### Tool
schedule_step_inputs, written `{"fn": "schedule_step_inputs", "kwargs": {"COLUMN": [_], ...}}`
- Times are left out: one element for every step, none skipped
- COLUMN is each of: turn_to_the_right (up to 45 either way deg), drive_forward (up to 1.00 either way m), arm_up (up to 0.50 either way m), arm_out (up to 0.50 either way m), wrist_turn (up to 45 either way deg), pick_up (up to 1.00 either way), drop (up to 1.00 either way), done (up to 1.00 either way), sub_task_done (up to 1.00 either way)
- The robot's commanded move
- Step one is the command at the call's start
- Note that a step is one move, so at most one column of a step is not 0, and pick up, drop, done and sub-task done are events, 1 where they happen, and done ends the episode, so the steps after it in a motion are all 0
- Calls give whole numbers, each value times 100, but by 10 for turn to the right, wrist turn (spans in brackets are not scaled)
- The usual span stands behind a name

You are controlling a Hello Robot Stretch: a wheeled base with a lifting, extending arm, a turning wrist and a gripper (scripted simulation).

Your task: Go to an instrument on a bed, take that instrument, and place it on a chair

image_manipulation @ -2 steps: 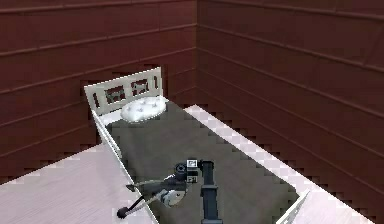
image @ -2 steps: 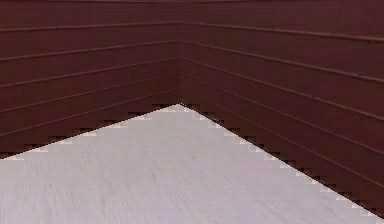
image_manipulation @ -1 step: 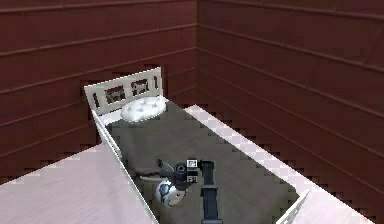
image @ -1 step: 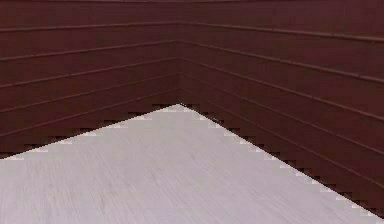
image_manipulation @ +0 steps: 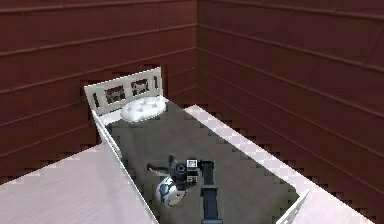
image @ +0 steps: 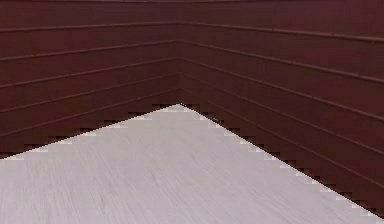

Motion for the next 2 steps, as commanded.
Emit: {"fn": "schedule_step_inputs", "kwargs": {"turn_to_the_right": [0,0], "drive_forward": [0,0], "arm_up": [-30,0], "arm_out": [0,0], "wrist_turn": [0,0], "pick_up": [0,100], "drop": [0,0], "done": [0,0], "sub_task_done": [0,0]}}
